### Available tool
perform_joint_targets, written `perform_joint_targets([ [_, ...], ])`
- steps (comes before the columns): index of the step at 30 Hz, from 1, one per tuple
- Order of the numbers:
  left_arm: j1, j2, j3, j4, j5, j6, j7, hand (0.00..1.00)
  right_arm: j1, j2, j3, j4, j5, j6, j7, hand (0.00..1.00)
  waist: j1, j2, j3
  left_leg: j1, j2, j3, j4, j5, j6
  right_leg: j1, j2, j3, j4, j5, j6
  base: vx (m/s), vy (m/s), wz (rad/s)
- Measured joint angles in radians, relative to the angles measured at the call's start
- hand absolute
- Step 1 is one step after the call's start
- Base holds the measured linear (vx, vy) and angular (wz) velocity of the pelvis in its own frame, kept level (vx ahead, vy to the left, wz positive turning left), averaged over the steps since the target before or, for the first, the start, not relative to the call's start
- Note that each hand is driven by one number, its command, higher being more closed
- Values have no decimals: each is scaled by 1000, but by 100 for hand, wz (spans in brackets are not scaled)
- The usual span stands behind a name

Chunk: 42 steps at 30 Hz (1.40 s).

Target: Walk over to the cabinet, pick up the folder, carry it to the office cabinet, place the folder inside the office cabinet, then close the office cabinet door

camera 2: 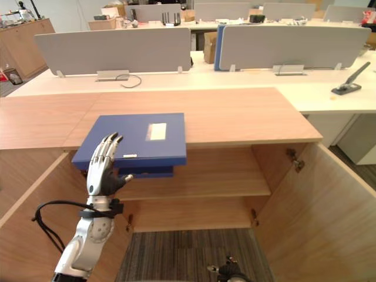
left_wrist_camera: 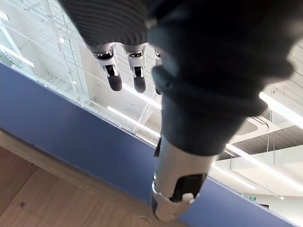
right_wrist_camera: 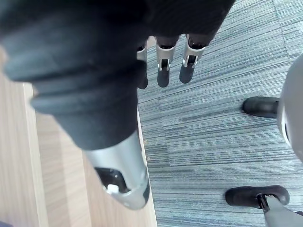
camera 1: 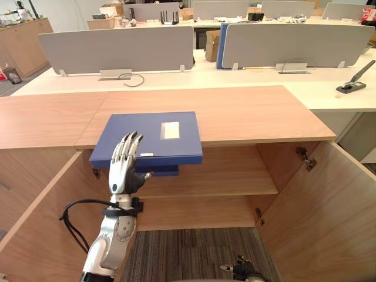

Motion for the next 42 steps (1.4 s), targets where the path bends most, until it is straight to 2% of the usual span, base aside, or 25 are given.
perform_joint_targets([
  [9,-62,72,-3,58,78,21,13,0,-1,-1,-1,-4,-3,-1,0,0,-9,3,3,3,2,14,4,-3,-4,3,2,13,-9,1,-1,9,8,-5],
  [14,-91,117,-8,64,117,21,14,0,-2,-11,1,-10,-45,-1,0,0,-15,15,11,6,2,19,4,-3,-4,3,2,19,-9,5,-2,-18,16,-3],
  [20,-110,168,-9,80,138,24,14,0,3,-26,3,-10,-77,-1,0,0,-24,15,12,6,2,22,4,-4,-5,1,1,23,-13,12,0,-34,29,-2],
  [29,-117,169,7,150,131,39,14,0,19,-38,-3,-10,-75,-1,0,0,-24,14,14,5,2,22,4,-4,-6,0,2,25,-16,14,0,-7,6,0],
  [40,-91,109,133,173,60,91,13,0,22,-37,-26,-10,-75,0,0,0,-29,13,16,6,2,28,4,-5,-6,0,2,30,-19,15,-1,0,0,0],
  [41,-90,106,133,175,58,96,13,100,23,-36,-37,-10,-75,0,0,0,-29,13,16,6,2,29,4,-6,-6,0,2,31,-19,15,-1,0,0,-3],
  [42,-90,105,134,183,58,99,13,100,24,-37,-39,-10,-75,0,0,0,-29,13,17,7,3,31,4,-6,-7,0,2,34,-19,16,-1,0,0,-5],
])
